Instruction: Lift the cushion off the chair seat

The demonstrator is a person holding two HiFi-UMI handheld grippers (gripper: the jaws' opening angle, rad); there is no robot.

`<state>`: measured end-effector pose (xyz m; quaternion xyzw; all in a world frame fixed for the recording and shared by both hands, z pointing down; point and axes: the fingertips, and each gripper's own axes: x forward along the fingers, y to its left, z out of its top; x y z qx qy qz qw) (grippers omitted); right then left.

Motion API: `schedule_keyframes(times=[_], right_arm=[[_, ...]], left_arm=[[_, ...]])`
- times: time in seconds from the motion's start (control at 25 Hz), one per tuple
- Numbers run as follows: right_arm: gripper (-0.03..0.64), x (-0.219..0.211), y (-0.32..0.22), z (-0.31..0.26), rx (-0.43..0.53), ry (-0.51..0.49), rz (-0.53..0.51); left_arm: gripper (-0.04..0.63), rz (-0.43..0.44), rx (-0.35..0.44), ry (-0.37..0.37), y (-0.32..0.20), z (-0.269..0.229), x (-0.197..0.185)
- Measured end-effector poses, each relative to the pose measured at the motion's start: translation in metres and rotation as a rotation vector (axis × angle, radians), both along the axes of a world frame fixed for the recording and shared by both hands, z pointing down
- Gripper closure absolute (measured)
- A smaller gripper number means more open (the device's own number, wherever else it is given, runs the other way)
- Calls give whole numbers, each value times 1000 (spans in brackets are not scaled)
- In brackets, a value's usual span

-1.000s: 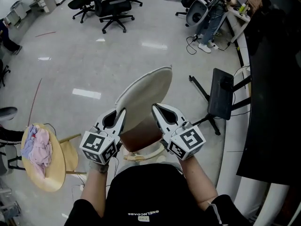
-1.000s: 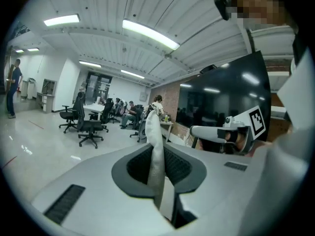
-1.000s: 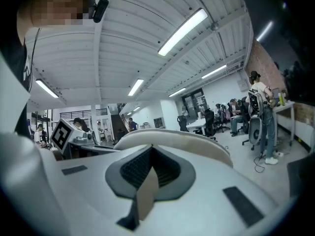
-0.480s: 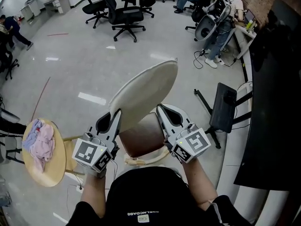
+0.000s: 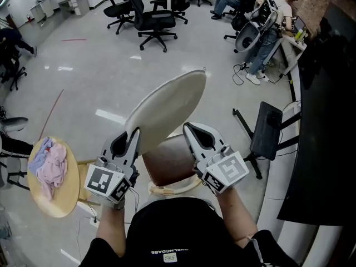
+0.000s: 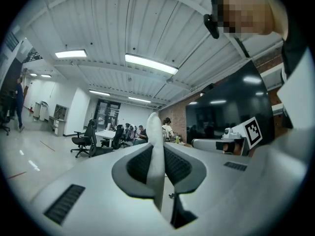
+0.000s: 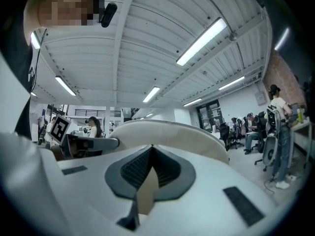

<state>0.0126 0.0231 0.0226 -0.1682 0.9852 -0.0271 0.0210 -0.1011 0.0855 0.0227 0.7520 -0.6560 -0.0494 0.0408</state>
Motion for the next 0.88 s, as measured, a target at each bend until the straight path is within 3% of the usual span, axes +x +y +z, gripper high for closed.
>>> schedule_keyframes(times=[0.88], right_arm=[[614,-1,-5,11,-22,26,17]], left_arm=[[549,-14,-51,-21,-10,18,-7]])
